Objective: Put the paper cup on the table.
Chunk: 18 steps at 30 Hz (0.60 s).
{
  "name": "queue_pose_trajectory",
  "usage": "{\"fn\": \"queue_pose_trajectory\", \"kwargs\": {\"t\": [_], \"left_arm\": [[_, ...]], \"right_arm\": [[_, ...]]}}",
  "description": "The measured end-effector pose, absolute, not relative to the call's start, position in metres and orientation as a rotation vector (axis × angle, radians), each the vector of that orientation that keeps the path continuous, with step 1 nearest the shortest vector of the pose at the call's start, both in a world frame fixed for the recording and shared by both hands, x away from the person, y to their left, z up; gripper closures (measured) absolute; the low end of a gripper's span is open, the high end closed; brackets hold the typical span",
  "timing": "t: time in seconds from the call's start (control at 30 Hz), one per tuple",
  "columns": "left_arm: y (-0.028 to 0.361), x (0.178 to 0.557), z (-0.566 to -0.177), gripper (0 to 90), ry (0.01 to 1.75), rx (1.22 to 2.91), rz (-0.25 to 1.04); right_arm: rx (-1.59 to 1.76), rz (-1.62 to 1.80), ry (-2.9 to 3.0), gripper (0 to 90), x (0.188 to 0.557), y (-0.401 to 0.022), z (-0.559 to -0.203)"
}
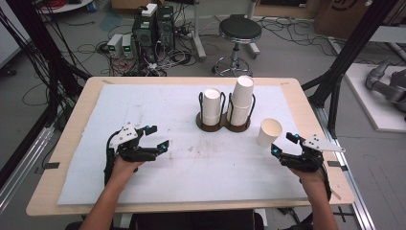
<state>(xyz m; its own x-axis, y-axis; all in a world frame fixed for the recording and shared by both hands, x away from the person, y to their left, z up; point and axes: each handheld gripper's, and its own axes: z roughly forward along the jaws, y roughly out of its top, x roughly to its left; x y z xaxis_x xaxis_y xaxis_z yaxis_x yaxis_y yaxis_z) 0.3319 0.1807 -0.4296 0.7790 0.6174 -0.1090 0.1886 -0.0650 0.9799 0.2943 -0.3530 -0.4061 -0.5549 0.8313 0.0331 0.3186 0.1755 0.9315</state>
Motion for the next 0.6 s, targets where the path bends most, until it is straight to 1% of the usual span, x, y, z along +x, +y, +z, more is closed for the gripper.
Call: {"fn": "queue_pose_trajectory", "kwargs": {"t": [0.6], "left_arm": [[0.179, 0.328, -0.428, 20.1, 0.633, 1.632, 0.407]], "right_arm": [[0.983, 1.399, 1.993, 21.0, 0.288, -0.335, -0.404]]}}
